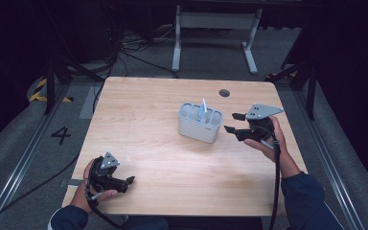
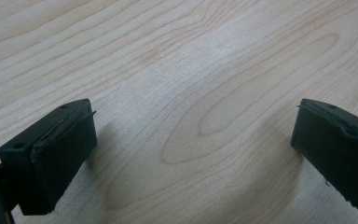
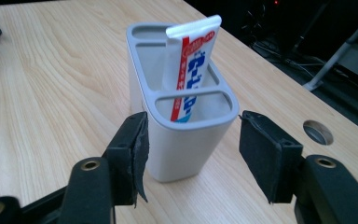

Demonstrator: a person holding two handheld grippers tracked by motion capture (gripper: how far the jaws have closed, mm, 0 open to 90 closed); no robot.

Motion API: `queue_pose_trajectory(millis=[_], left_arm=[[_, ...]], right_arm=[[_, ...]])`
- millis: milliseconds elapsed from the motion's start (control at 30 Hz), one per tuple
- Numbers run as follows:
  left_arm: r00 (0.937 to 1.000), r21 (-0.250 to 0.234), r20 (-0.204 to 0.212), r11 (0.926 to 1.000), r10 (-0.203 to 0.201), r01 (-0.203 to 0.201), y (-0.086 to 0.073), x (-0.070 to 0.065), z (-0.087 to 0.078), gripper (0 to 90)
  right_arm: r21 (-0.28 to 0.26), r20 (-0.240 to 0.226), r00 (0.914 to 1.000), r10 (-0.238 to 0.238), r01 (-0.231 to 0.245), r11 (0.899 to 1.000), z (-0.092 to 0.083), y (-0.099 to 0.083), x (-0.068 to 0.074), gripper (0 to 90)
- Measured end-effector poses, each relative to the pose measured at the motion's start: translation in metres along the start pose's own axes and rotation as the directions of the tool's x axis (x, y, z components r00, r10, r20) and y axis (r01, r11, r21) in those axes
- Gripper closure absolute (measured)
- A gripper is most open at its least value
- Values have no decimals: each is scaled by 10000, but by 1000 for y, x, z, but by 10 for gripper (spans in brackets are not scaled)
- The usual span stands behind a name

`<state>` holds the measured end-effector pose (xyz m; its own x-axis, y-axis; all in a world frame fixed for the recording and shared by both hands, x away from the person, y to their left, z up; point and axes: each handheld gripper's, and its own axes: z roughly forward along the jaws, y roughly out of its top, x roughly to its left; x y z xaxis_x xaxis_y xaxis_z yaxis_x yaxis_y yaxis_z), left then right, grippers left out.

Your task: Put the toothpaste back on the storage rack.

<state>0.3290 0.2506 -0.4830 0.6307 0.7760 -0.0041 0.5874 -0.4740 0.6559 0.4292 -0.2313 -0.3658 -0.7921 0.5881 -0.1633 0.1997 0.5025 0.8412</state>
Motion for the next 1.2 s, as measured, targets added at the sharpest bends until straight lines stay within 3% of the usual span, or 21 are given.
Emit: queue_pose_trajectory(millis=[467, 633, 1200], left_arm=[[10000, 0, 1, 10000, -2, 2, 0, 0, 0, 5], [10000, -1, 1, 10000, -5, 5, 0, 0, 0, 5], [10000, -3, 5, 10000, -9, 9, 0, 0, 0, 5]], right_arm=[[527, 219, 9996, -188, 176, 9985, -5, -22, 3, 392], [1049, 269, 9990, -369, 339, 9939, -7, -37, 8, 369], [1781, 572, 9977, -362, 255, 9837, -20, -70, 12, 333]])
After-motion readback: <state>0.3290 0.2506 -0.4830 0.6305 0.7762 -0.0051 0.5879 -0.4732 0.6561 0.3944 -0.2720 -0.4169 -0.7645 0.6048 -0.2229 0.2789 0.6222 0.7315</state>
